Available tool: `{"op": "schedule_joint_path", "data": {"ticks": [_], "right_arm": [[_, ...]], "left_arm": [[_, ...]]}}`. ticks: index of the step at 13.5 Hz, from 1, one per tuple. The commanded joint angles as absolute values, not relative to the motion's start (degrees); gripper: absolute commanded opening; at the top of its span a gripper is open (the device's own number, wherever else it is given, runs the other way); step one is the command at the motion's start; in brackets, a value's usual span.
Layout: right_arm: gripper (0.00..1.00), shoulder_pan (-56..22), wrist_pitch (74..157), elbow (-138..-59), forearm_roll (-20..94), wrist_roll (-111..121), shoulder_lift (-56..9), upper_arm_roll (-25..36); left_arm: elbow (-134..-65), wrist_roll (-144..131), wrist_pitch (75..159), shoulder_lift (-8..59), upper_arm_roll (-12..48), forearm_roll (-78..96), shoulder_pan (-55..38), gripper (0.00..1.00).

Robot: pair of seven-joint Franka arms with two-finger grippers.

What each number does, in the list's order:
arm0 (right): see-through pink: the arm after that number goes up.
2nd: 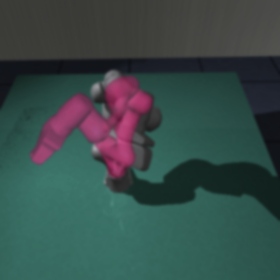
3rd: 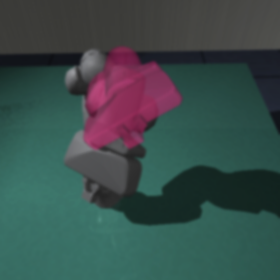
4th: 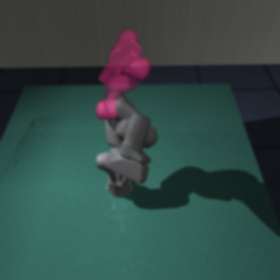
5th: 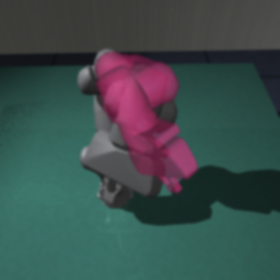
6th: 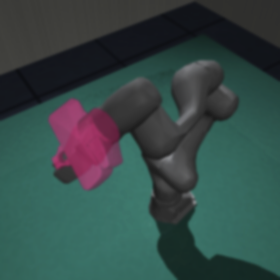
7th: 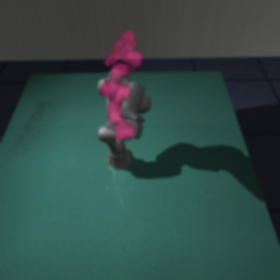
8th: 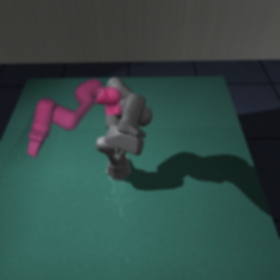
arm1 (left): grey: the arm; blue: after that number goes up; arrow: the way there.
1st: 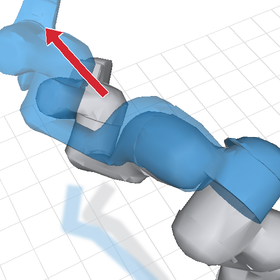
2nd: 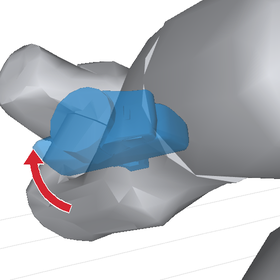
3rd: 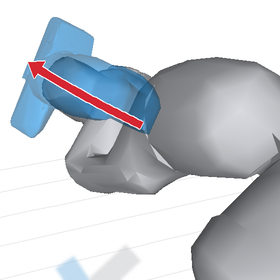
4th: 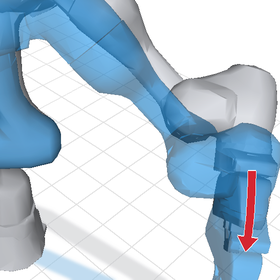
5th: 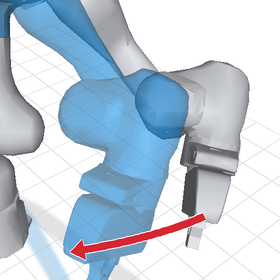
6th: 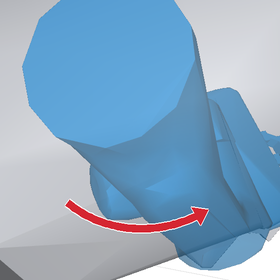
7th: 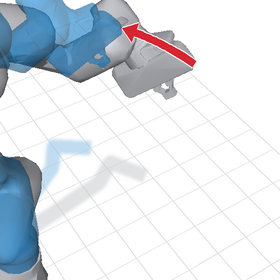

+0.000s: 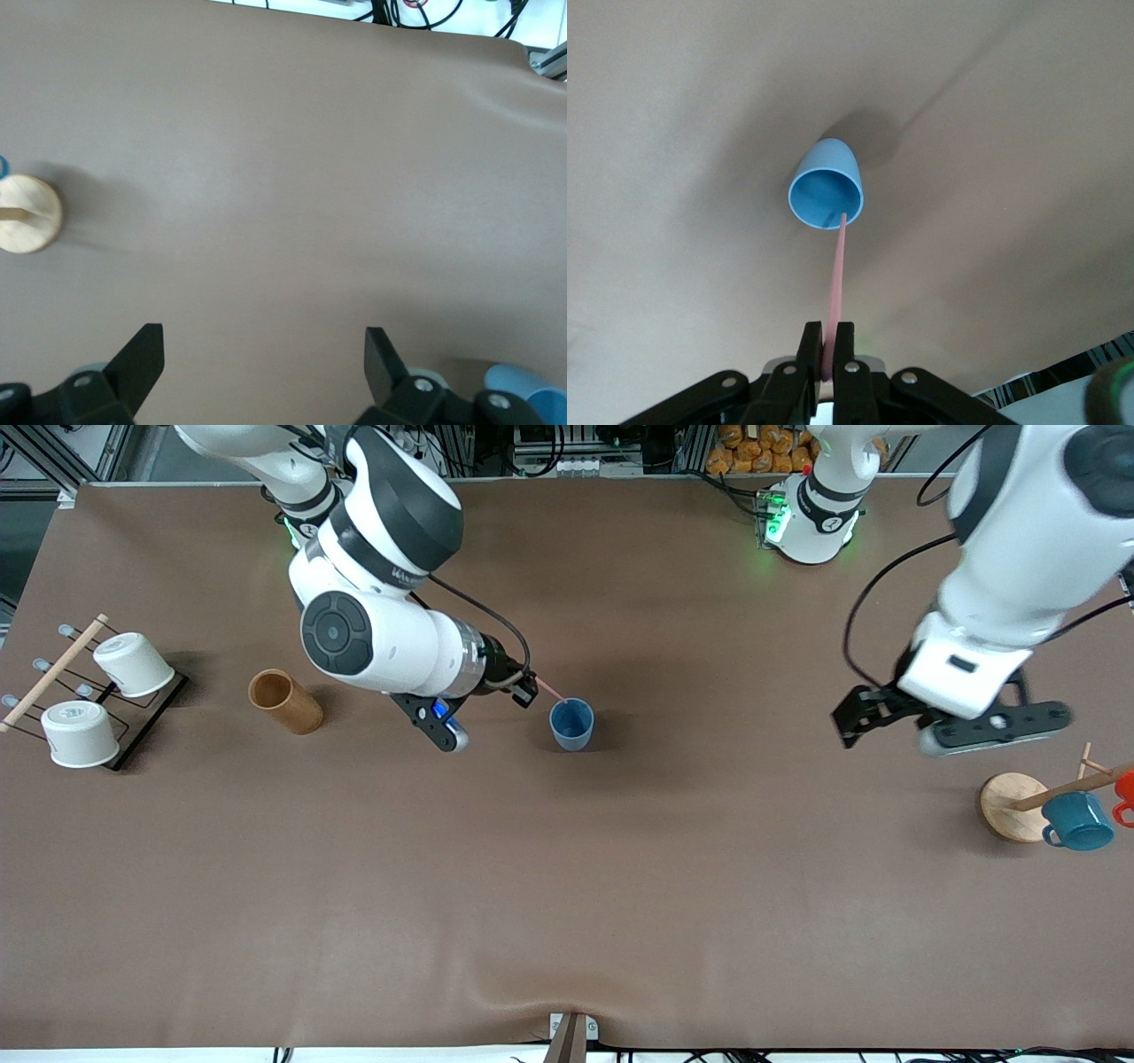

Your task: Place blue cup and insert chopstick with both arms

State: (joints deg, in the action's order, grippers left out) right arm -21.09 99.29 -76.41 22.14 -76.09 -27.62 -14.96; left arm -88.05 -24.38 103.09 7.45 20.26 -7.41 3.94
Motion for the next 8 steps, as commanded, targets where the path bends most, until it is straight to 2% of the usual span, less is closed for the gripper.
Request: {"op": "schedule_joint_path", "data": {"ticks": [1, 3, 4, 5, 6, 7, 8], "right_arm": [[0.00, -22.7, 103.4, -77.6, 21.1, -78.4, -28.4, -14.9], [0.00, -22.7, 104.2, -77.7, 20.7, -78.4, -29.4, -14.9], [0.07, -22.7, 104.3, -77.7, 20.7, -78.4, -30.0, -14.9], [0.21, -22.8, 104.2, -77.7, 20.7, -78.4, -30.6, -14.9], [0.70, -22.8, 104.2, -77.7, 20.7, -78.5, -30.8, -14.9], [1.00, -22.8, 104.0, -77.7, 20.7, -79.9, -30.9, -14.9], [1.00, -22.7, 103.9, -77.7, 20.7, -80.9, -30.9, -14.9]], "left_arm": [[-88.6, -16.6, 99.9, 4.6, 15.5, -5.5, 3.1, 1.00], [-88.5, -13.9, 96.8, 3.4, 12.4, -3.3, 2.1, 1.00], [-88.4, -12.1, 95.3, 3.1, 11.3, -1.9, 2.3, 1.00], [-88.4, -9.9, 93.9, 2.3, 9.9, -1.2, 2.2, 1.00], [-88.7, -8.4, 93.6, 1.4, 8.4, -0.2, 2.1, 1.00], [-89.0, -8.0, 93.5, 0.5, 7.7, 0.9, 2.1, 1.00], [-89.0, -7.4, 92.8, 0.2, 7.2, 1.0, 2.0, 1.00]]}}
